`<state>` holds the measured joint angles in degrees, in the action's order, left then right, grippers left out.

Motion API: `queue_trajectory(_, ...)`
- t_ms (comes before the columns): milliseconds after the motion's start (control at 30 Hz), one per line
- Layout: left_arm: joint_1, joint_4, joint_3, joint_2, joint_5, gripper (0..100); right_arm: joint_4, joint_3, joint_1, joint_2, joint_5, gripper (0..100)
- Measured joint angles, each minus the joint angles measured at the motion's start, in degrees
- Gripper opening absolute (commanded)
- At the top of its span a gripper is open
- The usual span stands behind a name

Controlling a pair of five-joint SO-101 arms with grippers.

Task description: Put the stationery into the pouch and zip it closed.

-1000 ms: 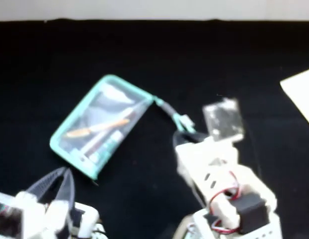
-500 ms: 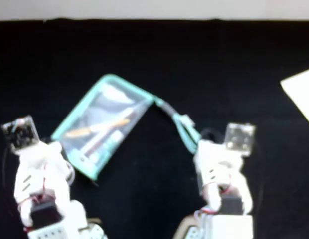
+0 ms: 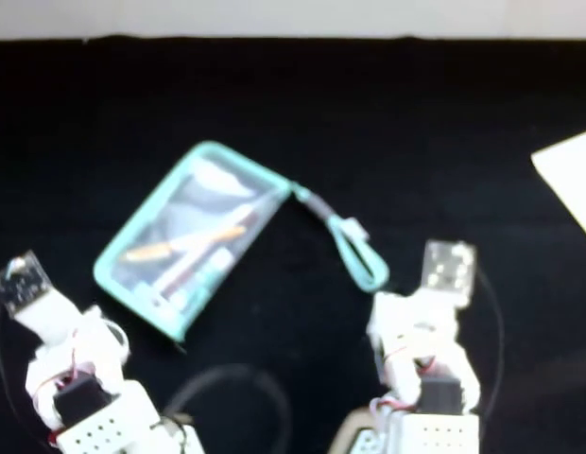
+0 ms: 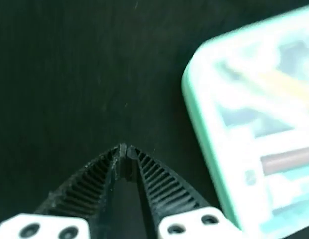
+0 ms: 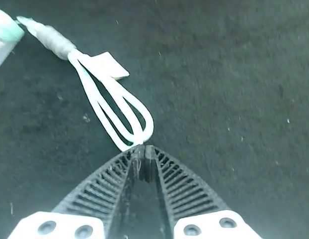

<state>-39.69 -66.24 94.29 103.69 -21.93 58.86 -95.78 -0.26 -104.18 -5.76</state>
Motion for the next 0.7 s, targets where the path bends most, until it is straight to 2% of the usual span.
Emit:
queue_trajectory(200, -0.4, -7.9, 2.0, 0.0, 0.0, 1, 10.8, 0.0, 4.6, -0.2, 0.0, 1.8)
queue_trajectory(333, -0.4, -9.8, 2.0, 0.5, 0.0, 1, 12.0, 0.0, 8.6, -0.2, 0.0, 1.8)
queue_trajectory(700, -0.4, -9.8, 2.0, 0.5, 0.0, 1, 12.0, 0.0, 9.3, -0.2, 0.0, 1.8)
